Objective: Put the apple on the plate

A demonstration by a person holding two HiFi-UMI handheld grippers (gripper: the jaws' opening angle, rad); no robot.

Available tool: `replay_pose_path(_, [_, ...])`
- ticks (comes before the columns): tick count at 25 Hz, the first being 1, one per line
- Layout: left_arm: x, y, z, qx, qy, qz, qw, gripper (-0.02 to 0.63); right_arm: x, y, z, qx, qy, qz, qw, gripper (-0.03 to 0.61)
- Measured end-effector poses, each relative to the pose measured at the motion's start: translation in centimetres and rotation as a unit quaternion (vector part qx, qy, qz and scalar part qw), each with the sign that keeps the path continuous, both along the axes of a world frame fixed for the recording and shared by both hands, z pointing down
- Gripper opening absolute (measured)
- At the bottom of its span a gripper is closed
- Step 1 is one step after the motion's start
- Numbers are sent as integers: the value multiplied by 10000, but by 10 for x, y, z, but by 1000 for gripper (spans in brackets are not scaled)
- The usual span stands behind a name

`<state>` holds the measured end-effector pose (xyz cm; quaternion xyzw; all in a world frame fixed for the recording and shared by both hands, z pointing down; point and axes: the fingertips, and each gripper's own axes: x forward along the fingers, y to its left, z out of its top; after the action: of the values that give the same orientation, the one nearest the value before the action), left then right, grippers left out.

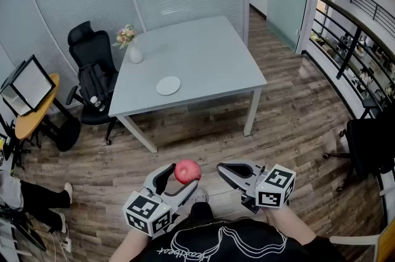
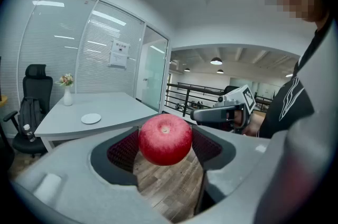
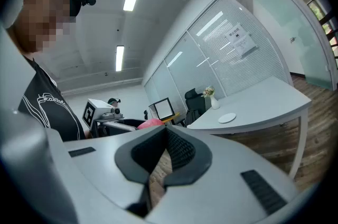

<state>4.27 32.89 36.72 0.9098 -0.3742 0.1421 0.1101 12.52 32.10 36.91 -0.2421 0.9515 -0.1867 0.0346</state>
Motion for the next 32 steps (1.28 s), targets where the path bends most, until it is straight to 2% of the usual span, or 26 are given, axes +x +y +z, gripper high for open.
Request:
replay_pose_path(11, [-24,-22,5,-2,182,-56,9998,316,-28,-23,2,-85,76,-109,9999,9])
replay_pose_path(19, [-44,-58,4,87,253,-110,9996,316,-48,-64,2,-61,188,-80,9998,9])
replay_pose_path(26, [-60,-107,6,130,247,-173,9995,316,-64,-113,7,-65,148,-169,9997,9])
replay_pose_path(32, [-73,-172,-1,141,211,-163,9995,316,-72,-179,0,-102,122,-76,9998,9])
